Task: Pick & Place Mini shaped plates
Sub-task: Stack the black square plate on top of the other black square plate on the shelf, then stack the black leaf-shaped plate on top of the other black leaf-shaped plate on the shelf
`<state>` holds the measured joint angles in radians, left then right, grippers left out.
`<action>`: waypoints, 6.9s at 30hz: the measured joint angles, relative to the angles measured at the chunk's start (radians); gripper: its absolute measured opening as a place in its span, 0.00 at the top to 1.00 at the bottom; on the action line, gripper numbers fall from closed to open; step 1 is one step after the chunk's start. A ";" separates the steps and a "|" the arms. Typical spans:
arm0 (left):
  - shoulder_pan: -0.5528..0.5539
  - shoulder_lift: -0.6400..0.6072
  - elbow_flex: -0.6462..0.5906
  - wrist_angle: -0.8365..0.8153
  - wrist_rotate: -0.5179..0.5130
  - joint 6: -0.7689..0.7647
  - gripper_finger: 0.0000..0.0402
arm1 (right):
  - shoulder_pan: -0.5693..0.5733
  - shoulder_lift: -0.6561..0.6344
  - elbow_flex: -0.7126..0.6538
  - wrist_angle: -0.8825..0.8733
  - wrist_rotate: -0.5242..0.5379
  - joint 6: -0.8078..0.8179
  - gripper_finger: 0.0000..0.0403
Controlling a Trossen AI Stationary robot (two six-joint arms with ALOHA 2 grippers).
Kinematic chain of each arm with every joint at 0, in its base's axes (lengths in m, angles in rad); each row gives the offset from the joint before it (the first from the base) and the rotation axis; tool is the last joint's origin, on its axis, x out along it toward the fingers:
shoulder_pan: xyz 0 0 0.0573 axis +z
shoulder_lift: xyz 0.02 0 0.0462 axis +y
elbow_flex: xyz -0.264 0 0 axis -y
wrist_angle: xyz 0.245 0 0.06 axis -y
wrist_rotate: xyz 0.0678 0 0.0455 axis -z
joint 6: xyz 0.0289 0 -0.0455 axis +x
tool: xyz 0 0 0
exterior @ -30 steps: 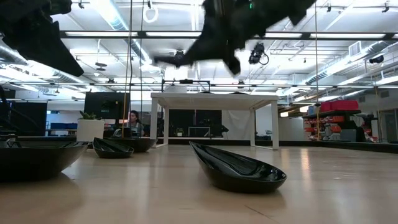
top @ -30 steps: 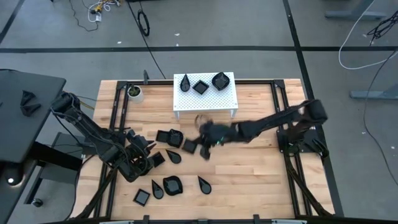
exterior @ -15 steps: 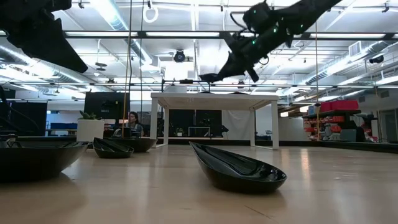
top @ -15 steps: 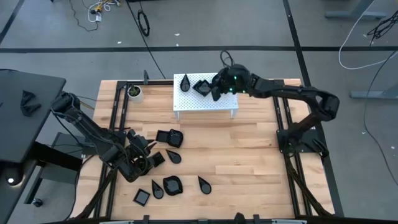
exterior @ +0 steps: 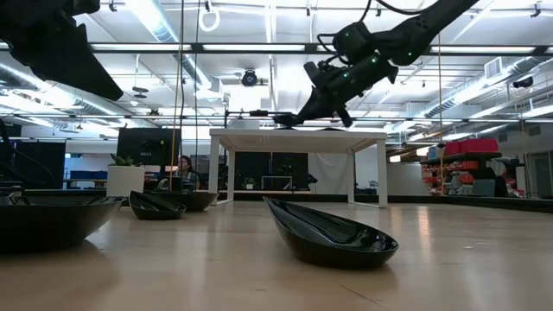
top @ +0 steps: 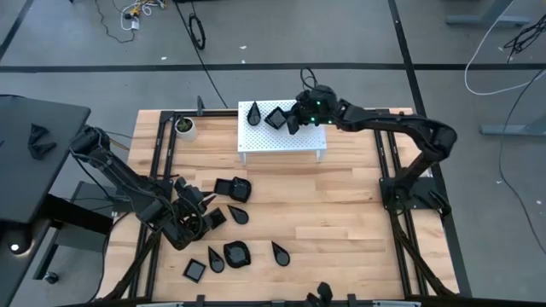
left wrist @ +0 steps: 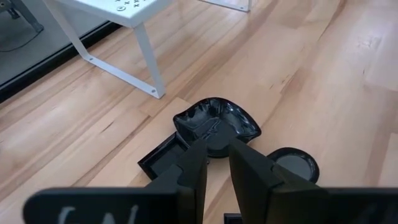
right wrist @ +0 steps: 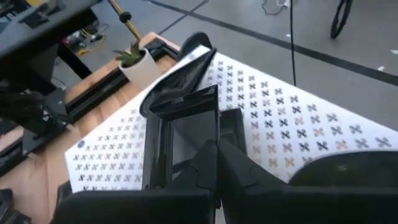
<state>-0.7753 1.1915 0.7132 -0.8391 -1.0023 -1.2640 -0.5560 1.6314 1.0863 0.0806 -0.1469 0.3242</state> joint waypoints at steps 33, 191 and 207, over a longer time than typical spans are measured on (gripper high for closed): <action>0.000 0.000 0.000 0.027 0.001 0.002 0.82 | 0.664 -0.101 0.002 0.044 0.308 -0.346 0.71; -0.172 0.001 0.000 0.299 0.369 0.097 0.82 | 1.134 0.062 0.050 -0.125 0.838 0.175 0.59; -0.165 0.000 0.000 -0.089 0.738 -0.229 0.80 | 1.147 0.229 0.050 0.106 0.831 0.173 0.60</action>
<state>-0.9405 1.1919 0.7132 -0.9284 -0.2642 -1.4931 0.5908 1.8606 1.1358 0.1862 0.6838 0.4977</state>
